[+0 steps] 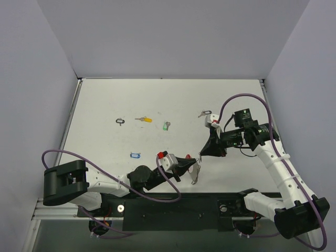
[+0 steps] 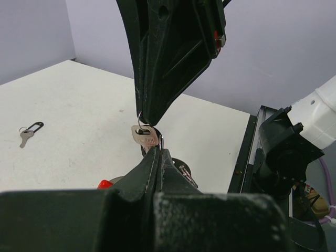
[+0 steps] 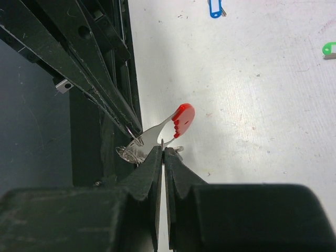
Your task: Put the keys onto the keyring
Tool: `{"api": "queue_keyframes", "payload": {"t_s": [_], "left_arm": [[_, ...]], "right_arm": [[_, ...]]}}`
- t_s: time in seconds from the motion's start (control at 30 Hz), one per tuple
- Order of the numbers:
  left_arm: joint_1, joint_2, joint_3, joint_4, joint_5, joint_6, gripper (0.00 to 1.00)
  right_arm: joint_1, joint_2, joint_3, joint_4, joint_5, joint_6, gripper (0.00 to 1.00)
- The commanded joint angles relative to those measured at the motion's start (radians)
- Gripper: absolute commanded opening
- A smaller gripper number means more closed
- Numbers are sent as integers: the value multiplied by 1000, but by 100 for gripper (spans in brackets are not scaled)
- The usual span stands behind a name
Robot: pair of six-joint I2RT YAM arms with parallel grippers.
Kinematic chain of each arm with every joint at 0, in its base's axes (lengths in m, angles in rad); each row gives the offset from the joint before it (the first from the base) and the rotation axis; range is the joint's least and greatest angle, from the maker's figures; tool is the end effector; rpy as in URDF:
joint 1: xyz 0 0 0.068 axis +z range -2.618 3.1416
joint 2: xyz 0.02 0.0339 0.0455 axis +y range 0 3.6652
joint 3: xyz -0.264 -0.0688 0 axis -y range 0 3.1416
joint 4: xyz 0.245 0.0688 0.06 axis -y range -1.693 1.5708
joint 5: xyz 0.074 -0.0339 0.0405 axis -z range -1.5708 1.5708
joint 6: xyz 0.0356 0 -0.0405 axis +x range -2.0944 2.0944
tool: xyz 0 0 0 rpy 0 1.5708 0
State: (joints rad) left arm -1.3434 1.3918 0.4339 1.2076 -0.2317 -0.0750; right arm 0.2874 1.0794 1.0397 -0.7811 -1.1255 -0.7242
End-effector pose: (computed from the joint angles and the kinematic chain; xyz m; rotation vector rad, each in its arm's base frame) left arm 0.0684 -0.2595 0.2342 0.6556 1.2424 -1.0417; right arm 0.1861 0.0885 0.3311 -1.3906 1.4952 1.0514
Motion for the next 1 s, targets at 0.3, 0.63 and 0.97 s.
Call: {"api": "queue_keyframes", "payload": {"t_s": [0.3,0.63,0.97], "left_arm": [[-2,-22,5,87,-20,-9,0],[6,-24,20,53,-54,-6,0],[6,-10,26,78,-46,-14,0]], "right_arm": [[-2,7,-3,-44,-94,-59,0],[1,10,2,-86,-99,-106,0],[13,16,-1,-86,-100,-112,0]]}}
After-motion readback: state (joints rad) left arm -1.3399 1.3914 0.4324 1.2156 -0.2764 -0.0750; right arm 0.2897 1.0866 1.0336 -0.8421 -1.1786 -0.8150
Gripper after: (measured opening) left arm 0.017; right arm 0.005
